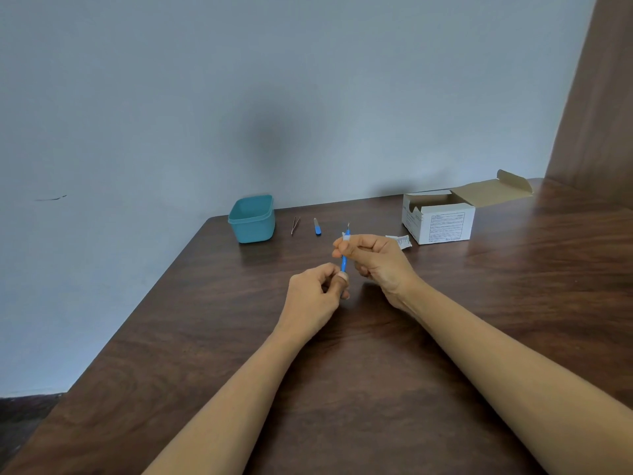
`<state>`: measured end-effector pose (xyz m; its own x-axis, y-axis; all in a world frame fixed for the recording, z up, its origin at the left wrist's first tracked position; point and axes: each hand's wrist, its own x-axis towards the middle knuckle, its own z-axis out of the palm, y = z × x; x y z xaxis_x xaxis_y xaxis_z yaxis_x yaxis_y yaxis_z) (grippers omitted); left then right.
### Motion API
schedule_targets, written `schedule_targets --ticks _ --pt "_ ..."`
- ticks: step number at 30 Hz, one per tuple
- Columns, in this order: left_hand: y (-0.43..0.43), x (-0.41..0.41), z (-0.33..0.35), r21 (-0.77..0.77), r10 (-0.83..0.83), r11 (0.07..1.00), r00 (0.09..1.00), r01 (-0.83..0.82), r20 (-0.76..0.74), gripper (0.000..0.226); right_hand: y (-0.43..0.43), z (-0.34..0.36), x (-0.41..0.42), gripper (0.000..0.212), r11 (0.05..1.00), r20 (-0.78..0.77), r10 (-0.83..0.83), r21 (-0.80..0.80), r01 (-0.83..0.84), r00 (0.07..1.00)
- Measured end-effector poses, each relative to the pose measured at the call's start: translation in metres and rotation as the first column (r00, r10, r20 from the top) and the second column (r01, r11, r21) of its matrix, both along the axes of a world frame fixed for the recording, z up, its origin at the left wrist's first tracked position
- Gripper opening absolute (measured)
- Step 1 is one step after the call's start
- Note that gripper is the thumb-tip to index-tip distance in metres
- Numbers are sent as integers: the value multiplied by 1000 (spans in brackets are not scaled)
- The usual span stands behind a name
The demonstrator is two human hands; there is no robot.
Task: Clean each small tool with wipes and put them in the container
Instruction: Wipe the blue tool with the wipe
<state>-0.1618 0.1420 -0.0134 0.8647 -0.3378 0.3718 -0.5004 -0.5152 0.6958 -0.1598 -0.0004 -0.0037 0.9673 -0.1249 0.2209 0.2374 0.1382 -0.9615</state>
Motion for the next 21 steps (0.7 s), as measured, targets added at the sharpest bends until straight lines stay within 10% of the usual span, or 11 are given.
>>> schedule_targets --ticks 11,16,21 --pt "0 3 1 37 -54 998 999 53 11 21 8 2 -1 17 960 -10 -281 -16 281 960" --pt "0 3 3 18 -86 996 996 86 8 26 2 6 -4 13 988 -93 -74 128 86 993" --pt "1 -1 9 -279 -377 914 872 295 -311 28 -19 11 -3 7 887 3 267 390 -247 964"
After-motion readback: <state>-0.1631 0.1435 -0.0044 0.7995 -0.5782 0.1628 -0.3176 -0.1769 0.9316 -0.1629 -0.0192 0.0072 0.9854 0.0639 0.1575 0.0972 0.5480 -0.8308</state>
